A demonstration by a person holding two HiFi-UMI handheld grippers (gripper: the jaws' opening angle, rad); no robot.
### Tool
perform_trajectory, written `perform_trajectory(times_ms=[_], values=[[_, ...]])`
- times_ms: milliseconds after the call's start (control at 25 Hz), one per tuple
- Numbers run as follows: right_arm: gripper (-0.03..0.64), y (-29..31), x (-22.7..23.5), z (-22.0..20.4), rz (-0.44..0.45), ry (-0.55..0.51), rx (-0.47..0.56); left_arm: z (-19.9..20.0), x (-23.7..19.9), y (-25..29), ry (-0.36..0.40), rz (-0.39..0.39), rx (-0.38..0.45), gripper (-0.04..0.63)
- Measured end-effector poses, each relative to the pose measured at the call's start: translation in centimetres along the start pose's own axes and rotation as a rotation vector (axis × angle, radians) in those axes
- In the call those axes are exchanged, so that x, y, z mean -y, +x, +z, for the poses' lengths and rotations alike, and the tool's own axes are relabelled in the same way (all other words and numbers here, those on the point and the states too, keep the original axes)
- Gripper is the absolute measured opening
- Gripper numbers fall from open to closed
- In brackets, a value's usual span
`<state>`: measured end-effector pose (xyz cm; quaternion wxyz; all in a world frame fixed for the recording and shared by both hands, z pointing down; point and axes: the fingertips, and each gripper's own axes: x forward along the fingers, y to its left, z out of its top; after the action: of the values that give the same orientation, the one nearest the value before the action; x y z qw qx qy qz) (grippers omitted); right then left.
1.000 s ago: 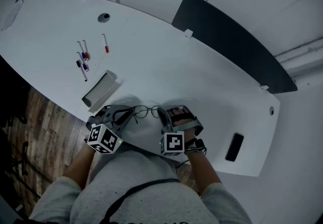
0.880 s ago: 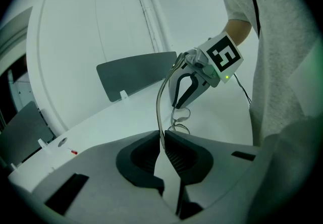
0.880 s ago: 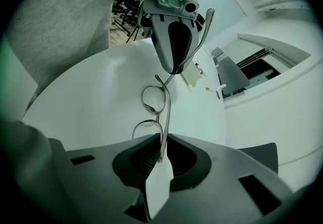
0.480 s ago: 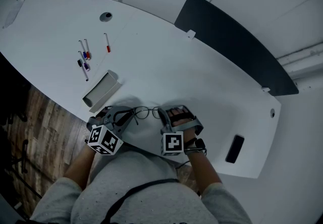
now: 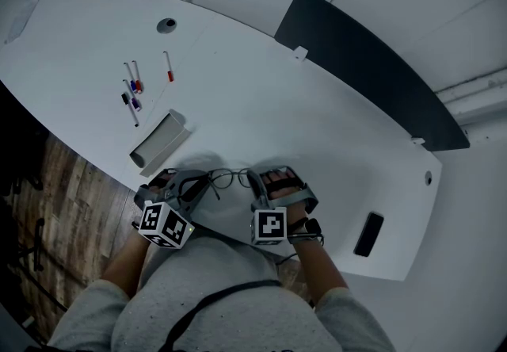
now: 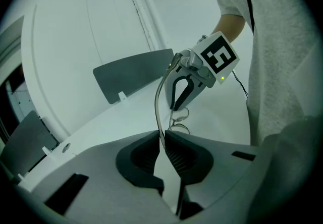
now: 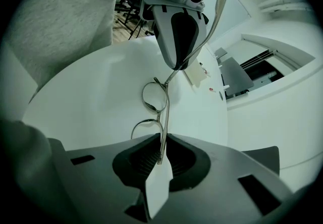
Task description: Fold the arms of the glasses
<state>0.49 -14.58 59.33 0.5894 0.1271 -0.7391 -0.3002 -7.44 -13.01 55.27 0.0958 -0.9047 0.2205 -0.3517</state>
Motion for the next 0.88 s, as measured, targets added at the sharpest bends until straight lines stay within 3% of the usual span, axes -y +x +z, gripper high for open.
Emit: perform_trajectory(times_ms=[160,240,320,600,800,880], values=[[0.043,0.1,-0.2,-0.2,0.0,0.009,-0.01,0.1,0.1,-0.2,-0.008,0.0,0.007,0.058],[0.043,0.1,-0.3,-0.3,0.003,0.001,-0.016,0.1,0.1,-0.2,-0.025,-0.014,0.012,0.137],[0.041,0.1,-0.4,-0.1,0.015,-0.001,-0.013,0.3,0.3,-0.4,-0.018,-0.032,0.015,0.166],[0.039,0.2,-0.5,-0.1,0.03,0.015,-0.028,0.4,1.7,-1.3,0.08,-0.07,0.006,0.164],[0.038,0.1,-0.5,-0.1,0.029,0.021,-0.038,1.6,1.2,-1.5,0.05,-0.016,0.045,0.161],[0.038,0.1,-0.4,0.0,0.027,0.027,-0.04,2.6,0.7,-1.7,0.059,0.023,0.069,0.076]])
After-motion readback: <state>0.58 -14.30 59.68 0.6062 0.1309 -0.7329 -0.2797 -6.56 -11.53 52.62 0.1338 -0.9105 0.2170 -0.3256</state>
